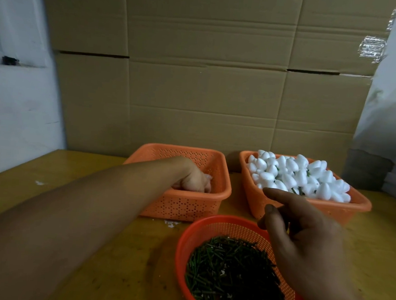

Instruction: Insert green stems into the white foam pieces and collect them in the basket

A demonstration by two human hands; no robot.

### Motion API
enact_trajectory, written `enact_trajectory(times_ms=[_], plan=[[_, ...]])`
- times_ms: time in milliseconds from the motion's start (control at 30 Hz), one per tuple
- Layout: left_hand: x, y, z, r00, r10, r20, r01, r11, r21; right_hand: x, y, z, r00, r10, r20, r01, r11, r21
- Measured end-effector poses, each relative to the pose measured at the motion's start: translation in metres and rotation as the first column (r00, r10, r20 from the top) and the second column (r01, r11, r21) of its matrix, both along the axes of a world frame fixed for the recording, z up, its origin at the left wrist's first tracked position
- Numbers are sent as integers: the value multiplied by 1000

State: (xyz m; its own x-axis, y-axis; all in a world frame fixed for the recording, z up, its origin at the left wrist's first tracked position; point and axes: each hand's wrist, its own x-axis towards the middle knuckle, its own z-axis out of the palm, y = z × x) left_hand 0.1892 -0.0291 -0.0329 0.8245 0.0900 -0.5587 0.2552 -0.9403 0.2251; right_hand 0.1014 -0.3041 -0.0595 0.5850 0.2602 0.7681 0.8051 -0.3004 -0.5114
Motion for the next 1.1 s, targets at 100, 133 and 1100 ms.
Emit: enact_trajectory(times_ms=[100, 133, 1100], plan=[[-5, -14, 3, 999, 38, 33, -35, 994, -108, 0, 0, 0, 1000, 0, -7, 0, 1000, -4], [-6, -16, 5, 998, 52, 40, -46, 991, -123, 0, 0, 0, 1000, -1, -6, 1, 1000, -7], [0, 14, 15, 892, 84, 443, -41, 994, -106, -1, 3, -2, 998, 34, -54, -34, 999, -8]])
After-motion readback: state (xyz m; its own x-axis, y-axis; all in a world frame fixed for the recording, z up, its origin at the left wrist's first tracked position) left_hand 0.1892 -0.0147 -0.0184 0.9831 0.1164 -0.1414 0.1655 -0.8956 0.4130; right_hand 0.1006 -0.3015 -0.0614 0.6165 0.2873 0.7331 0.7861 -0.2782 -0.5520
